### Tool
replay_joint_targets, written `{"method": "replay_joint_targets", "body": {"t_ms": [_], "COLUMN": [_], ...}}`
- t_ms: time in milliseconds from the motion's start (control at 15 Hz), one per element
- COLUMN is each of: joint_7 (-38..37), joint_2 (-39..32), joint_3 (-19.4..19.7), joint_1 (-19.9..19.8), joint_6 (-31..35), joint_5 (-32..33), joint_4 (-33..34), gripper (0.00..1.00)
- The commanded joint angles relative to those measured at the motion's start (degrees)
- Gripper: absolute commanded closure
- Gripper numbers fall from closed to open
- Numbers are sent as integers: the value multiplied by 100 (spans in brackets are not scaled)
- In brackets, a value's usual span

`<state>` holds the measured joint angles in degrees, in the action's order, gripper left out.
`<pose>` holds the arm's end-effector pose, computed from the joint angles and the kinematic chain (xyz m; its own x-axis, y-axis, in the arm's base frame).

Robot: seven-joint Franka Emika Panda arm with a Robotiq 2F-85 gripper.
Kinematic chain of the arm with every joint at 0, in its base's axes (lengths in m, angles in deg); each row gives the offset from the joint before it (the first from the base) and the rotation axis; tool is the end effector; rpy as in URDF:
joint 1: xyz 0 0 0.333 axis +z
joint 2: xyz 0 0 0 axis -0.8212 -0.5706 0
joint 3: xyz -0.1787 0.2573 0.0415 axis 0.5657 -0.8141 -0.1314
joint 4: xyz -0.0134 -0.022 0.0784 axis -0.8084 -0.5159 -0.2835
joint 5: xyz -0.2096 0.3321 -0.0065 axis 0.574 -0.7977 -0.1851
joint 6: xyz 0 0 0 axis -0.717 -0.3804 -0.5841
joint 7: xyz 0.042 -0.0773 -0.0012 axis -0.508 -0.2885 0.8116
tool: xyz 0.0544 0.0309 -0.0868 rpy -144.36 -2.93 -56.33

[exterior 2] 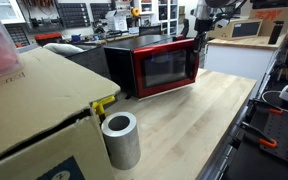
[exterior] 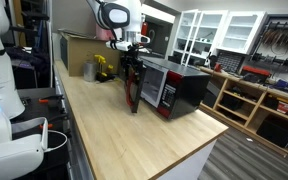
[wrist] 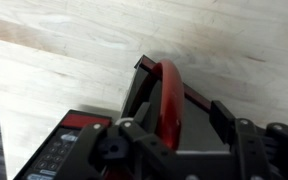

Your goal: Open the microwave door widely

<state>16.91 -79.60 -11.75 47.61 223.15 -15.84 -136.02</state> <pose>0.4832 -0.1058 0.3392 0.9620 0.2426 0.1250 0.2311 -0.9678 0.0999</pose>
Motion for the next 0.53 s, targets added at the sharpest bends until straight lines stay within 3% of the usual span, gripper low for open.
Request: {"method": "replay_joint_targets", "body": {"t_ms": [0,267,467], "joint_7": [990,1723,2382], "joint_2": [1403,2658,3252], "joint_3": [158,525,874], "joint_1": [155,286,303], "joint_6": [-288,-1030,-1527], "joint_5": [-177,46,194], "joint_4": [-1010,-1394,-1241], "gripper": [3,0,0]}}
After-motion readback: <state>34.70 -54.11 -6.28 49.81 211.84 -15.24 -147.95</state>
